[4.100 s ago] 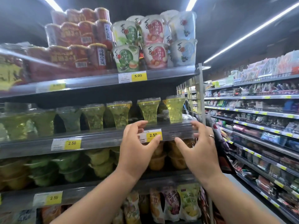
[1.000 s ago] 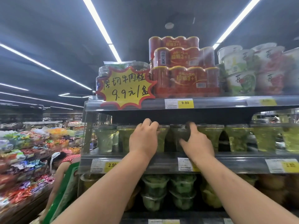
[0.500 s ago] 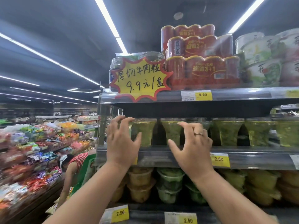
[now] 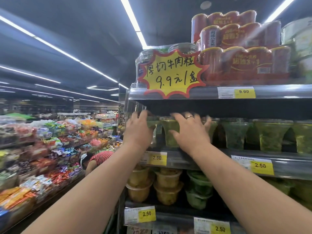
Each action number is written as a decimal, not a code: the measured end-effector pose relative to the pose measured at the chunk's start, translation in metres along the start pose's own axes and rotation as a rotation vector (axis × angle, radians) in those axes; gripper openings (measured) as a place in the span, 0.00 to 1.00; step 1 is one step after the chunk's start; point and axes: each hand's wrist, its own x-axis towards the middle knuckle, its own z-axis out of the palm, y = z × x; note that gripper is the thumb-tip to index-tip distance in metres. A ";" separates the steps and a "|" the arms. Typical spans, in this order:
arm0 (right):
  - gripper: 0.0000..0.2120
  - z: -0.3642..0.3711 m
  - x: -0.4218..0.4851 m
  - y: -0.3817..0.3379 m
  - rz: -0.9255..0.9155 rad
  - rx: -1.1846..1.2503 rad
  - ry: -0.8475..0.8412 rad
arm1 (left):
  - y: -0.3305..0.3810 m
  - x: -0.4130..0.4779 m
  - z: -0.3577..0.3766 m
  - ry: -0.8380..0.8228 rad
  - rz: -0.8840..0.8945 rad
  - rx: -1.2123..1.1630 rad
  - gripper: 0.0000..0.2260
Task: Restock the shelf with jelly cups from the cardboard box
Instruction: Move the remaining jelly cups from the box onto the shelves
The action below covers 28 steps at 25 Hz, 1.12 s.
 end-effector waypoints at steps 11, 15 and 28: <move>0.22 0.003 0.006 0.000 0.011 -0.003 0.000 | -0.020 -0.005 -0.006 0.159 0.230 -0.060 0.09; 0.25 0.002 -0.001 0.001 0.019 0.032 0.005 | -0.021 -0.011 -0.007 0.189 0.237 -0.070 0.15; 0.26 0.088 -0.180 -0.025 0.350 0.805 -0.114 | -0.087 -0.159 0.052 0.020 -0.252 -0.422 0.31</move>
